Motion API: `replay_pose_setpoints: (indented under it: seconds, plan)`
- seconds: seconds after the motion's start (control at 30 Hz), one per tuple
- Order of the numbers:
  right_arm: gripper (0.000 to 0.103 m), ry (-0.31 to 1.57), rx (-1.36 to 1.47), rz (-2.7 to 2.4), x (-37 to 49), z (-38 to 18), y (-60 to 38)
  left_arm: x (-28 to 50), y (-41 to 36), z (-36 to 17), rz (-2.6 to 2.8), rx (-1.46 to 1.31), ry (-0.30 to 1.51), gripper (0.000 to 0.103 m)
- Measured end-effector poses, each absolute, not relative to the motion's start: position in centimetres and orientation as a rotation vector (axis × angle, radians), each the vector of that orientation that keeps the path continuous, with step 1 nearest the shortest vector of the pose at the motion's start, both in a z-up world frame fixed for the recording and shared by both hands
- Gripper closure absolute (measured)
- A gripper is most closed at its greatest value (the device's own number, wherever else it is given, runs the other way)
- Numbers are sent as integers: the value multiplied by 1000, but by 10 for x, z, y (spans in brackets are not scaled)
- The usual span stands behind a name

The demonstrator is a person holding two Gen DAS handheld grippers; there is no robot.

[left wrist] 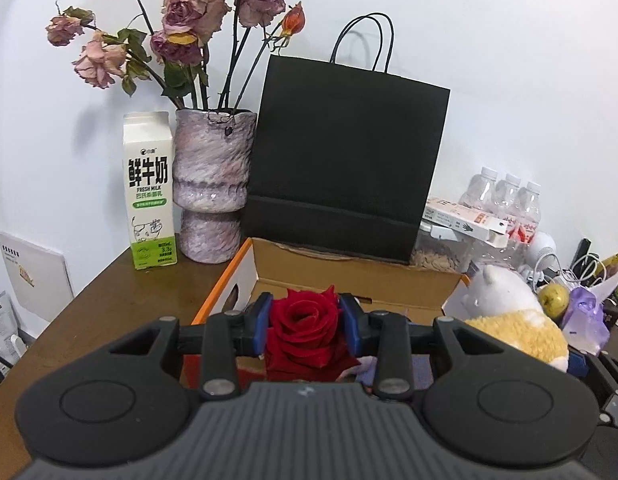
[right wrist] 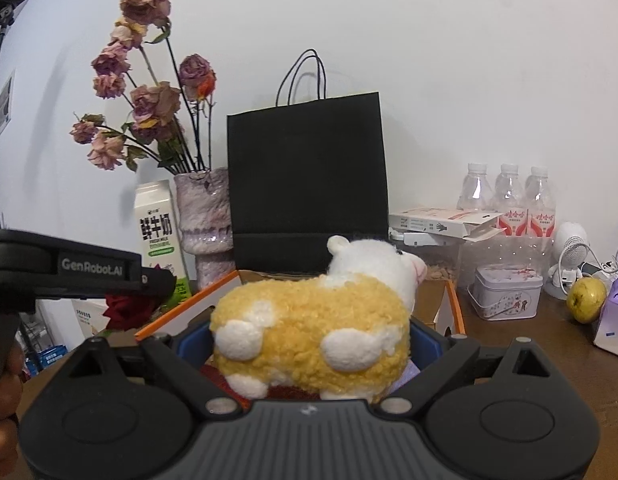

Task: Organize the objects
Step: 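Carry the rose in the left gripper and sheep in the right gripper to the box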

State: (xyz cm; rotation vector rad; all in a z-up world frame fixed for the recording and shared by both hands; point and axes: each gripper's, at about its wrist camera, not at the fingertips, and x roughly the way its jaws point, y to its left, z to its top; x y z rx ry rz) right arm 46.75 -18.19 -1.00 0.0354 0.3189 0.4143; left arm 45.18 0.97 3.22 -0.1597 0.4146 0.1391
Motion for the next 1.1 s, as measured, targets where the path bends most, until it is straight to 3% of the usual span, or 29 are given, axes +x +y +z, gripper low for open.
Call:
replay_pose_setpoints:
  seconds: [0.53,1.1]
  plan:
    - [7,346,36,361,531,-27,-176,525,18,8,130,-134,430,66]
    - [7,360,2,326,557,-43,-162,544,25,-15,165,-106,411,66]
